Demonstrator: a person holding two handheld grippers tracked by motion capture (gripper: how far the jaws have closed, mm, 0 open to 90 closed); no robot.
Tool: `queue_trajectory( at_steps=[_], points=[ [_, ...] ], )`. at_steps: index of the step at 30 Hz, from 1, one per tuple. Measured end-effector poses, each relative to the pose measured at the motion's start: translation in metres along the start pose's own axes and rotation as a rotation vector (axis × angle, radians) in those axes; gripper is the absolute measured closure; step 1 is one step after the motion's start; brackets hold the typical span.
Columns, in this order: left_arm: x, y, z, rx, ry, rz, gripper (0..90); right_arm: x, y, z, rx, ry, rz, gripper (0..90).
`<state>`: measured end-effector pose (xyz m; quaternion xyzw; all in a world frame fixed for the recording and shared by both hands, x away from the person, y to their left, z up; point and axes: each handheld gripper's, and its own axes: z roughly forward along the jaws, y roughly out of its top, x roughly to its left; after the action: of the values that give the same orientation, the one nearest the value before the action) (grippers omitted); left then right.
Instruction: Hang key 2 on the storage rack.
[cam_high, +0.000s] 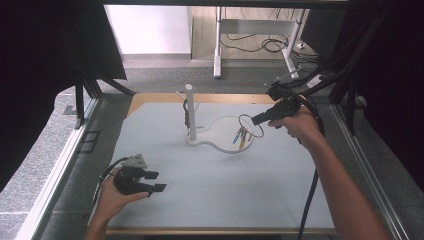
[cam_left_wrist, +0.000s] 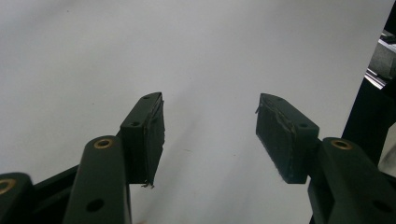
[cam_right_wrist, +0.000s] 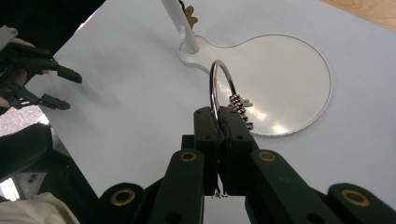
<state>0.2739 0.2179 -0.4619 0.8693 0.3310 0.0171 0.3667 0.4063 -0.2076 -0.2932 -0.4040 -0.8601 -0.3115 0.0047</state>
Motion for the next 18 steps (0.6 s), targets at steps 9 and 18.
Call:
queue_trajectory(
  at_steps=[9, 18],
  points=[
    [0.0, 0.0, -0.001, 0.004, 0.0, 0.004, 42.4, -0.004, 0.013, 0.006, 0.005, 0.005, 0.023, 86.9],
    [0.0, 0.0, 0.0, 0.004, -0.001, 0.005, 42.5, -0.005, 0.028, 0.011, -0.005, -0.002, 0.041, 86.9]
  ],
)
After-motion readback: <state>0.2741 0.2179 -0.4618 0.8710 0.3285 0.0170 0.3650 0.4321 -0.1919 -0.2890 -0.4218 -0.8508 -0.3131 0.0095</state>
